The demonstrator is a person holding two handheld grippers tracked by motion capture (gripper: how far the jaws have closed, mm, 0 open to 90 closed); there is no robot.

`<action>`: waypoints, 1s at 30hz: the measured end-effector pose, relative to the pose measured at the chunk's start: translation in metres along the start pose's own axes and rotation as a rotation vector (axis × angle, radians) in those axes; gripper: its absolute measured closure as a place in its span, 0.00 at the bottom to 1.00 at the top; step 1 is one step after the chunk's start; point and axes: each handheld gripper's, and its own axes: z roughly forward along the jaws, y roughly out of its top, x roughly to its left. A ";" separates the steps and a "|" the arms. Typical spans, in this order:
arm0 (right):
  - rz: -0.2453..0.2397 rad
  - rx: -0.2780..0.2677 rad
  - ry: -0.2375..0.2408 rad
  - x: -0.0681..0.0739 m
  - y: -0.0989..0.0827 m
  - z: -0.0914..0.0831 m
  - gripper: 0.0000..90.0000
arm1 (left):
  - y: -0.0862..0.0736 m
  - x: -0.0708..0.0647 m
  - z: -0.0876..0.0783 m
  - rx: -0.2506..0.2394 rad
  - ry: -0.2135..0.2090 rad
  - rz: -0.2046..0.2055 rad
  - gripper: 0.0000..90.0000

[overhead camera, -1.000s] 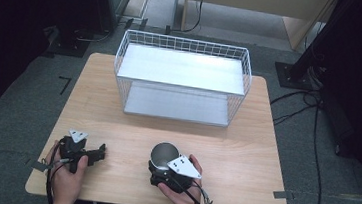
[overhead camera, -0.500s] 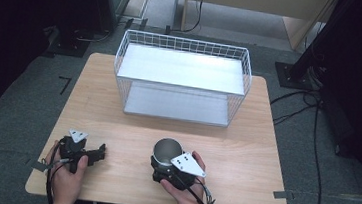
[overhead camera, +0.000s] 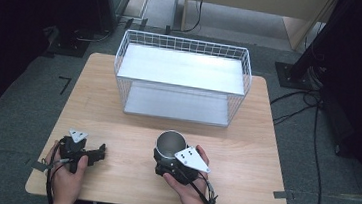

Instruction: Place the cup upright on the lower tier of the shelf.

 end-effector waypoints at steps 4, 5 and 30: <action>-0.003 -0.016 -0.007 -0.002 0.008 -0.001 0.16 | 0.000 0.000 0.000 0.000 0.000 0.000 0.00; -0.003 -0.016 -0.007 -0.002 0.008 -0.001 0.16 | 0.000 0.000 0.000 0.000 0.000 0.000 0.00; -0.008 -0.105 -0.059 -0.015 0.047 0.000 0.16 | 0.000 0.000 0.000 -0.001 0.001 0.000 0.00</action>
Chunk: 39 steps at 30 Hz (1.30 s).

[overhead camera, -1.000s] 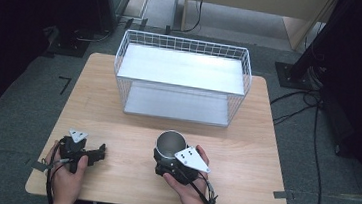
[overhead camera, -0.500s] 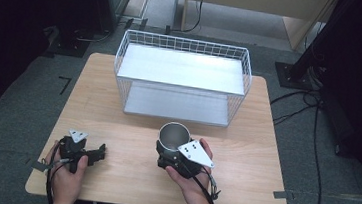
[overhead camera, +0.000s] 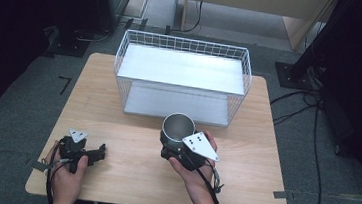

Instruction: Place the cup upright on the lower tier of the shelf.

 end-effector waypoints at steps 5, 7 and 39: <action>-0.004 -0.016 -0.010 -0.004 0.008 0.001 0.16 | 0.000 0.000 0.000 0.000 0.000 0.001 0.00; -0.006 -0.028 -0.022 -0.007 0.013 0.003 0.16 | 0.000 0.000 0.000 0.002 0.000 0.001 0.00; -0.016 -0.100 -0.137 -0.041 0.073 0.026 0.16 | 0.000 0.000 0.000 0.001 0.000 0.000 0.00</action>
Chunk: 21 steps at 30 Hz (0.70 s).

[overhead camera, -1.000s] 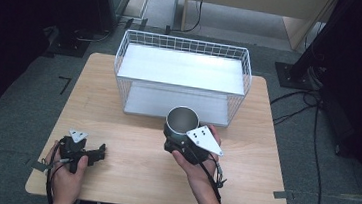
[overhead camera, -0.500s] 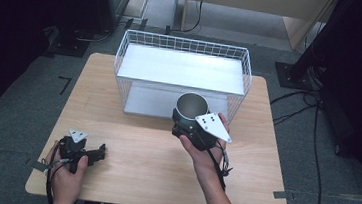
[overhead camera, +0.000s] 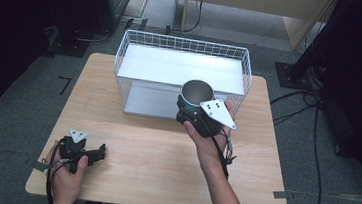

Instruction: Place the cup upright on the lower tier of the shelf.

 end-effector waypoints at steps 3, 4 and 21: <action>-0.003 -0.010 -0.005 -0.001 0.005 0.003 0.16 | 0.000 0.000 0.000 0.001 0.000 0.002 0.00; -0.003 -0.010 -0.005 -0.001 0.005 0.003 0.16 | 0.000 0.000 0.000 0.001 0.000 0.002 0.00; -0.016 -0.055 -0.053 -0.008 0.031 0.031 0.16 | 0.000 0.000 0.000 0.000 0.000 0.000 0.00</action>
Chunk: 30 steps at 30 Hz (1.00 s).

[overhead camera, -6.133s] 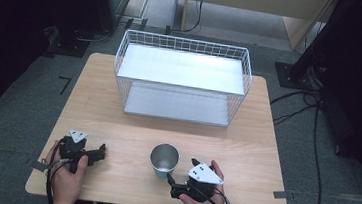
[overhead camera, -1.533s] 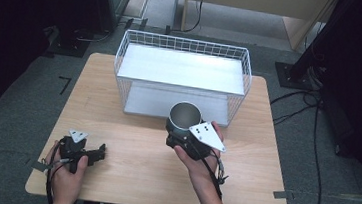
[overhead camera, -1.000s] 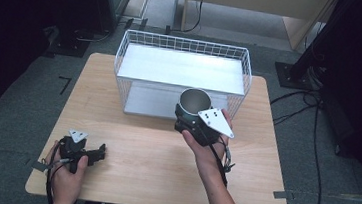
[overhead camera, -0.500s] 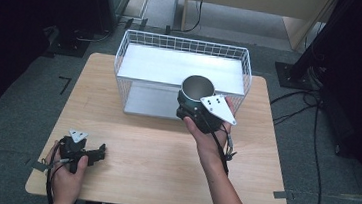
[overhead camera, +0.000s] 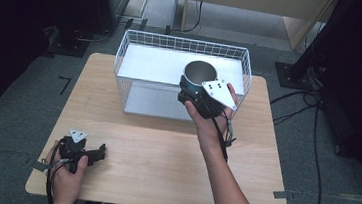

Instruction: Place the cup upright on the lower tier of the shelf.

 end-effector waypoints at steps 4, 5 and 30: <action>-0.006 -0.006 -0.014 -0.003 0.005 0.010 0.16 | 0.000 0.000 0.000 0.000 0.000 0.000 0.00; -0.006 -0.006 -0.014 -0.003 0.005 0.010 0.16 | 0.000 0.000 0.000 0.000 0.000 0.000 0.00; 0.020 0.007 -0.049 -0.002 0.015 0.070 0.16 | 0.000 0.000 0.000 0.002 0.000 0.001 0.00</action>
